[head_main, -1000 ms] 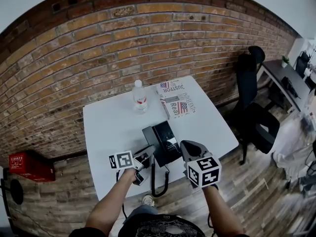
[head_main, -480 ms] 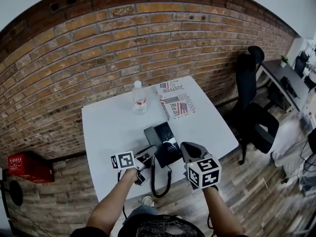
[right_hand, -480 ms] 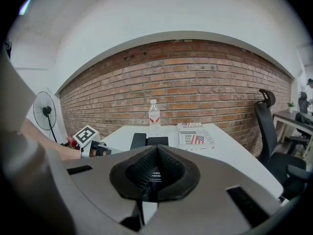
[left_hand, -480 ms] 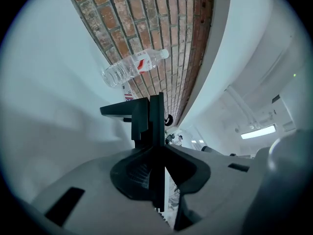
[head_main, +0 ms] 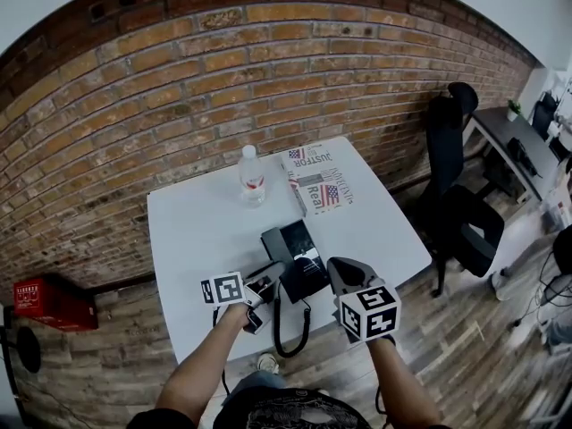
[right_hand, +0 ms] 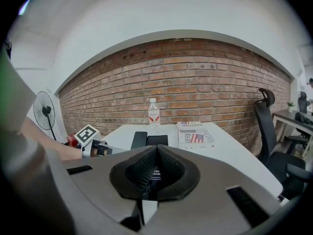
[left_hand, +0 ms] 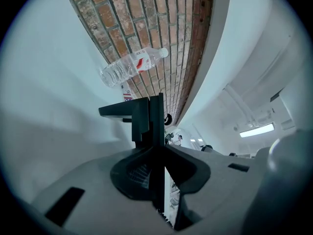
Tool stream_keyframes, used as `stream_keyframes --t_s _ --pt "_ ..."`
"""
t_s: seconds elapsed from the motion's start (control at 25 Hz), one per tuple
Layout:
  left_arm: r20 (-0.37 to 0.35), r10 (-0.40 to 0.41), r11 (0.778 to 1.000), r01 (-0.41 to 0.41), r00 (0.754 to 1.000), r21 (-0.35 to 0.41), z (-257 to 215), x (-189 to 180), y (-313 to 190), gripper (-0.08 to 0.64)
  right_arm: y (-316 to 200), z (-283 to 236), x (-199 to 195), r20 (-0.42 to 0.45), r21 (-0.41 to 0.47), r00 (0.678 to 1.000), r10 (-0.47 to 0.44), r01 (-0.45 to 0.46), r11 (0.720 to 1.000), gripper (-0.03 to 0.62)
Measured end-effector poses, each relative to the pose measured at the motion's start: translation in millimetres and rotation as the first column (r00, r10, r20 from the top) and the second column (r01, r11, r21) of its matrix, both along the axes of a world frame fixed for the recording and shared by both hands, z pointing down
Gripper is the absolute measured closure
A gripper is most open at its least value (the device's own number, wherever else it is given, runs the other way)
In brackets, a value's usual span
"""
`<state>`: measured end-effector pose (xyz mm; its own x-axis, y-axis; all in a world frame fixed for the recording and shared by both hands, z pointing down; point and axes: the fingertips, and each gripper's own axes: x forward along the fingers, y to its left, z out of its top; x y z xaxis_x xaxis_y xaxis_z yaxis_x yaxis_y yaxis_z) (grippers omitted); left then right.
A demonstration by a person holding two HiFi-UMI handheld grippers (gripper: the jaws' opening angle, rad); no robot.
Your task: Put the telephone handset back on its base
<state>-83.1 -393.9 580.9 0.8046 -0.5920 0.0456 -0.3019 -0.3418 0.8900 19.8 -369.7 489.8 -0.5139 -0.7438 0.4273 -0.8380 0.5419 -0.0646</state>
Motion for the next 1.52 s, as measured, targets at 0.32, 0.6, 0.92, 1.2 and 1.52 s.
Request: stream_keyframes --t_s 0.32,0.6,0.92,1.2,1.52 --pt "-0.023 -0.012 0.999 0.011 1.000 -0.036 6.3 0.1 5.8 0.485 1.6 1.6 -2.4 0.004 -0.005 1.000 -0.005 0.005 1.000 0.591" --pt "-0.035 0.002 0.997 -0.005 0.999 -0.072 10.4 0.1 2.1 0.485 3.4 3.2 -1.0 0.006 -0.005 1.000 -0.003 0.003 1.000 0.591" --pt "-0.034 0.000 0.995 -0.004 0.999 -0.098 10.7 -0.9 1.2 0.477 6.3 3.9 1.7 0.011 -0.009 1.000 0.000 0.000 1.000 0.591" --pt "0.071 -0.037 0.996 0.043 0.997 -0.078 10.1 -14.5 3.8 0.449 10.2 1.3 -2.1 0.017 -0.003 1.000 -0.018 0.018 1.000 0.591" --pt "0.188 -0.119 0.992 0.125 0.975 -0.021 -6.8 -37.4 17.7 0.449 19.4 -8.0 -3.8 0.027 0.012 0.998 -0.057 0.057 0.998 0.591"
